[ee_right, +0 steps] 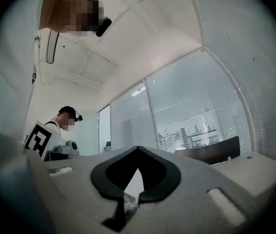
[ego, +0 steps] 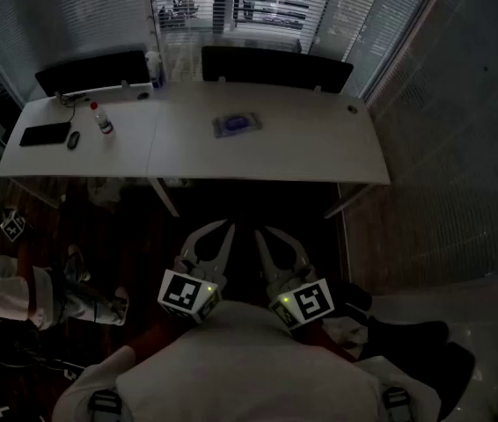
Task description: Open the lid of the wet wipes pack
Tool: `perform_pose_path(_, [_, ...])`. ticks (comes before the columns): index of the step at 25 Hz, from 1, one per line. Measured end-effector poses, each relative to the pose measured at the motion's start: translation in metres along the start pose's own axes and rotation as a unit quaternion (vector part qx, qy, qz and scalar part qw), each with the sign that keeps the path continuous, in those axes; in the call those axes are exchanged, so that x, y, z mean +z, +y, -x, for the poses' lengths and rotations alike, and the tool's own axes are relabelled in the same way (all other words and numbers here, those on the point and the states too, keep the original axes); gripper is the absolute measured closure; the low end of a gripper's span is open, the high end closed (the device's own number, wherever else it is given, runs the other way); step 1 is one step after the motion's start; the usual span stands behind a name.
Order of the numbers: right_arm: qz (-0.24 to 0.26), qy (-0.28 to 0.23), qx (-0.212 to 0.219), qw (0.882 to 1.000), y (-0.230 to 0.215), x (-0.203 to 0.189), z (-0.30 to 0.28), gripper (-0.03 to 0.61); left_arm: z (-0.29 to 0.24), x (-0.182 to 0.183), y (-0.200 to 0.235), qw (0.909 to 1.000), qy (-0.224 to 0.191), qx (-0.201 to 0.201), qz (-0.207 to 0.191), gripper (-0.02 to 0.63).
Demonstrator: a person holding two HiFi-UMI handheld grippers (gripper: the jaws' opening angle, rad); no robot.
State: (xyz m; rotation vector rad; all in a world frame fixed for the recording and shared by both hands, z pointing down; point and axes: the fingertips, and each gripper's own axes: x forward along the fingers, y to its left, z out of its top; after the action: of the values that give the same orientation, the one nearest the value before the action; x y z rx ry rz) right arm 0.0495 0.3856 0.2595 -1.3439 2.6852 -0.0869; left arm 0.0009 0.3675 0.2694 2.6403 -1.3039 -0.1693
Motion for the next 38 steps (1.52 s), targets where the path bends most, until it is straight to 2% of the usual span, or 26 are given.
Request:
perform_pose_path(5, [-0.010, 0.000, -0.004, 1.000, -0.002, 0.001, -0.002, 0.578, -0.002, 0.002, 0.001, 0.9999, -0.014, -0.006, -0.003, 0.611])
perform_pose_path(16, [-0.032, -0.015, -0.002, 0.999, -0.024, 0.003, 0.012, 0.577, -0.018, -0.009, -0.009, 1.0000, -0.002, -0.004, -0.003, 0.611])
perform_pose_path(21, [-0.041, -0.014, -0.012, 0.999, -0.047, -0.001, 0.028, 0.577, -0.033, -0.023, -0.023, 0.9999, 0.008, 0.006, 0.001, 0.611])
perform_pose_path(28, [-0.035, -0.013, -0.025, 0.999, -0.073, 0.006, 0.042, 0.577, -0.060, -0.020, -0.053, 1.0000, 0.003, -0.009, 0.001, 0.611])
perform_pose_path(38, [-0.045, -0.004, -0.024, 0.999, -0.101, -0.004, 0.025, 0.577, -0.092, -0.028, -0.035, 0.9999, 0.011, 0.006, 0.003, 0.611])
